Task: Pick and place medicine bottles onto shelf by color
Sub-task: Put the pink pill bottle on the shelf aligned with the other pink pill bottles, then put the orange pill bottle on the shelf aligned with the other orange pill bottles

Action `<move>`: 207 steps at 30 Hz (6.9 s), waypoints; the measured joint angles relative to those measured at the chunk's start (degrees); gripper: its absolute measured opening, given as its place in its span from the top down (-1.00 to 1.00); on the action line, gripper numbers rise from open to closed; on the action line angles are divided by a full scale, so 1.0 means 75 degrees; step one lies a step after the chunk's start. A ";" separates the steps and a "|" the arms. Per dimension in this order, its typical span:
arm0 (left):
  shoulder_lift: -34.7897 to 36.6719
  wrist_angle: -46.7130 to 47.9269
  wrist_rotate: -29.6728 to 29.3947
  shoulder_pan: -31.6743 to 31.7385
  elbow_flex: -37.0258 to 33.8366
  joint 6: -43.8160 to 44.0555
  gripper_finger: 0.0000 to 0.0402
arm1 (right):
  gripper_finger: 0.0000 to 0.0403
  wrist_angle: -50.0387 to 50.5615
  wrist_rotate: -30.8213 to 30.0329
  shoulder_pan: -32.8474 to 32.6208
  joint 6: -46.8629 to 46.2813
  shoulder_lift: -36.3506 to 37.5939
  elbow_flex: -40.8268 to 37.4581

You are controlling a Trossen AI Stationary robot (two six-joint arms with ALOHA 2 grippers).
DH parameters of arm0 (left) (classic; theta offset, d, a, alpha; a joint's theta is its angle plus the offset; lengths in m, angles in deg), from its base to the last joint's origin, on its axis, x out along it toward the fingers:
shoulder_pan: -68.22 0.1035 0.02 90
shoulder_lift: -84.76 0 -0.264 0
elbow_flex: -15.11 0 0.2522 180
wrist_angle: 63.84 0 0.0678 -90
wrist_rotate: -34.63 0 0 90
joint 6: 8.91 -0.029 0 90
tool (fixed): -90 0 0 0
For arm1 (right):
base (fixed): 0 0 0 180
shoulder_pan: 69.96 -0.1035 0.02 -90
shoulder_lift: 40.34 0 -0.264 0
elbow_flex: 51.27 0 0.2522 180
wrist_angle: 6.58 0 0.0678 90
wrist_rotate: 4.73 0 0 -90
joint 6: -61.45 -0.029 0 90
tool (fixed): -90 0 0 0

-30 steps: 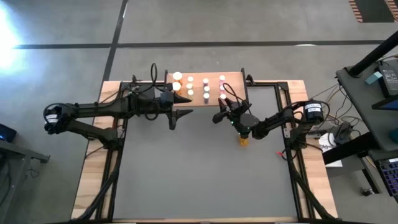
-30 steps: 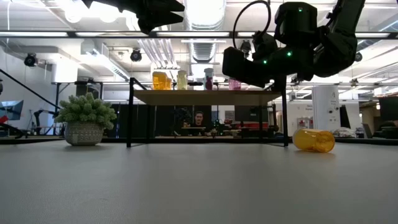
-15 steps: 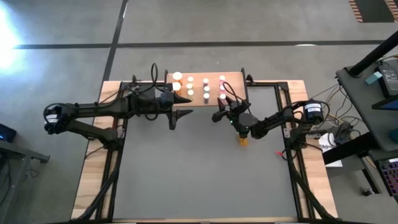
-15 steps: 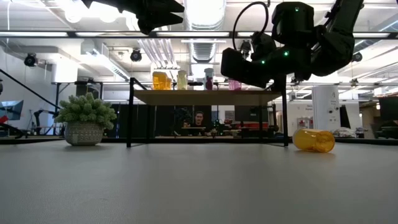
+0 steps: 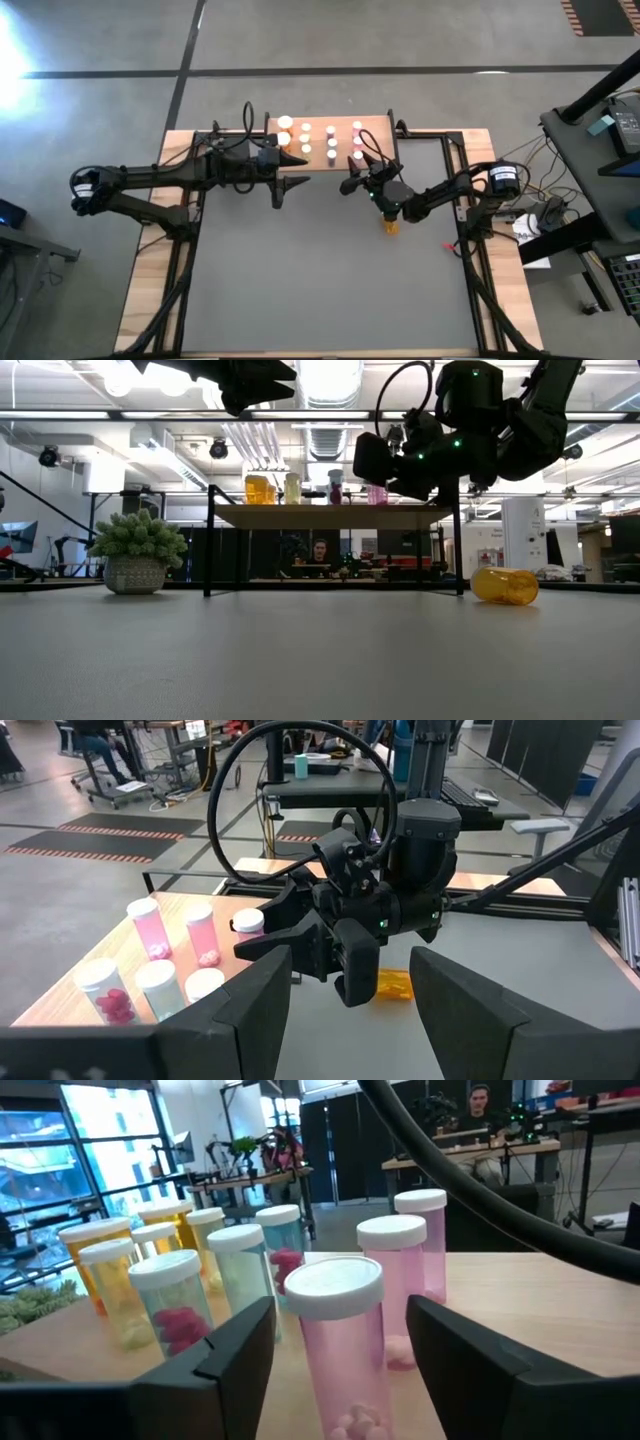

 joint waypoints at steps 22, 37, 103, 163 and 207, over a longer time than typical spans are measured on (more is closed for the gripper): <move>0.0000 0.0216 0.0000 0.0003 -0.0020 0.0004 0.06 | -0.36 0.1097 -0.0440 -0.0184 -0.0036 0.0579 0.0003; 0.0000 0.0219 0.0000 0.0003 -0.0020 0.0004 0.06 | -0.37 0.4847 0.0119 -0.0403 -0.2173 0.2216 0.0003; 0.0040 0.0129 0.0000 -0.0003 -0.0289 0.0083 0.06 | -0.34 1.5625 0.2070 -0.1591 -0.8828 0.3009 0.3027; 0.1116 0.0166 0.0259 -0.0070 -0.0516 0.2472 0.06 | -0.56 1.5527 0.6320 -0.0737 -1.0020 0.3035 0.1064; 0.1116 0.0161 0.0259 -0.0073 -0.0519 0.2487 0.06 | 0.05 1.5010 0.6918 -0.0737 -0.8741 0.2245 0.1463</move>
